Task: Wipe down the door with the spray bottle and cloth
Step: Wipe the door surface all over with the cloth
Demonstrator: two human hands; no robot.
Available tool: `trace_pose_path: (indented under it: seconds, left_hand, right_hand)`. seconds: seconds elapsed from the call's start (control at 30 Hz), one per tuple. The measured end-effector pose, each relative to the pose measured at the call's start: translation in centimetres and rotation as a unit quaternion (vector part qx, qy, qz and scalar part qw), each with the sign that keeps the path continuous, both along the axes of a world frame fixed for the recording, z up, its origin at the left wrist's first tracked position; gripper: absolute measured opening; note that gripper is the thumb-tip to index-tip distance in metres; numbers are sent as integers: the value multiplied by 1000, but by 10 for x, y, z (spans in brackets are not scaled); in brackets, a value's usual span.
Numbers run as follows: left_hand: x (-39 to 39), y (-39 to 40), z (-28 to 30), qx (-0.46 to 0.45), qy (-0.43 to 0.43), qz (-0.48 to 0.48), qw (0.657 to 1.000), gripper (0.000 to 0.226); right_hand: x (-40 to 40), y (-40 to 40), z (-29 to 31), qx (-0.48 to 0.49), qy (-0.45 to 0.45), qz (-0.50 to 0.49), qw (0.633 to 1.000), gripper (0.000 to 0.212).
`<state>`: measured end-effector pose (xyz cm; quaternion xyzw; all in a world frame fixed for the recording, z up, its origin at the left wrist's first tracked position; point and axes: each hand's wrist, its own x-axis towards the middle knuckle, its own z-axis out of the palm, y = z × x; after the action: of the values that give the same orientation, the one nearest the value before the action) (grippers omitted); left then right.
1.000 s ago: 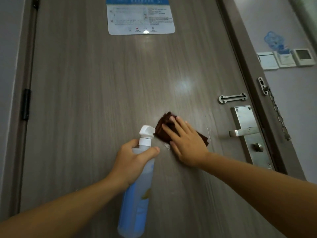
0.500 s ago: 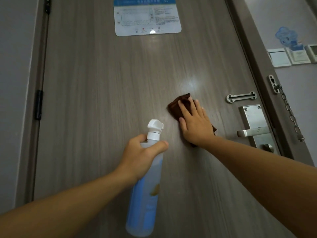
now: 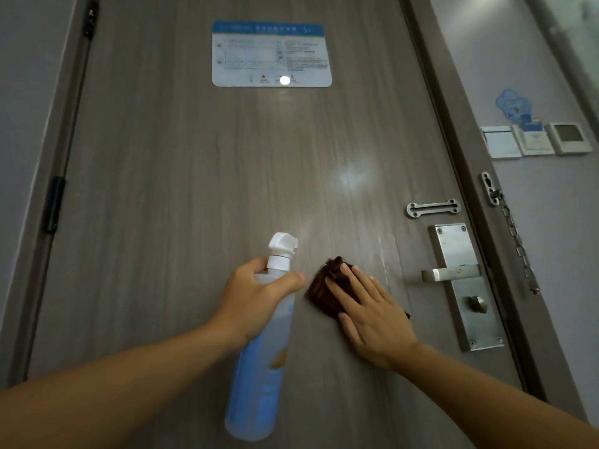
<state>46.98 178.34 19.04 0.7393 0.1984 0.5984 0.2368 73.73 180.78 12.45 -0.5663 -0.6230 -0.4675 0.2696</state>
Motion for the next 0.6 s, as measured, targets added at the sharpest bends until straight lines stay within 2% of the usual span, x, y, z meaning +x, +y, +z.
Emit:
trace_pose_path:
  seconds: [0.17,0.23,0.37,0.43,0.53,0.6]
  left_hand:
    - [-2,-2,2,14,7,7,1000,55]
    - [-1,-1,2,17,-1,7,1000,57]
    - [-2,2,-1,19,15,5,1000,49]
    - [-2,2,-2,19,16,1,1000,41]
    - [1,4,-1,25,13,0,1000,43]
    - [4,5,0,27,14,1,1000,39]
  right_hand:
    - [0,2,75,75,135,1,988,65]
    - [6,-3,109,77,174,3,982,65]
    - [-4,4,114,111,236,29,965,68]
    - [-12,9,86,133,188,60,971,68]
    - [-4,16,47,145,43,147,978,59]
    - [5,17,41,161,32,151,975,55]
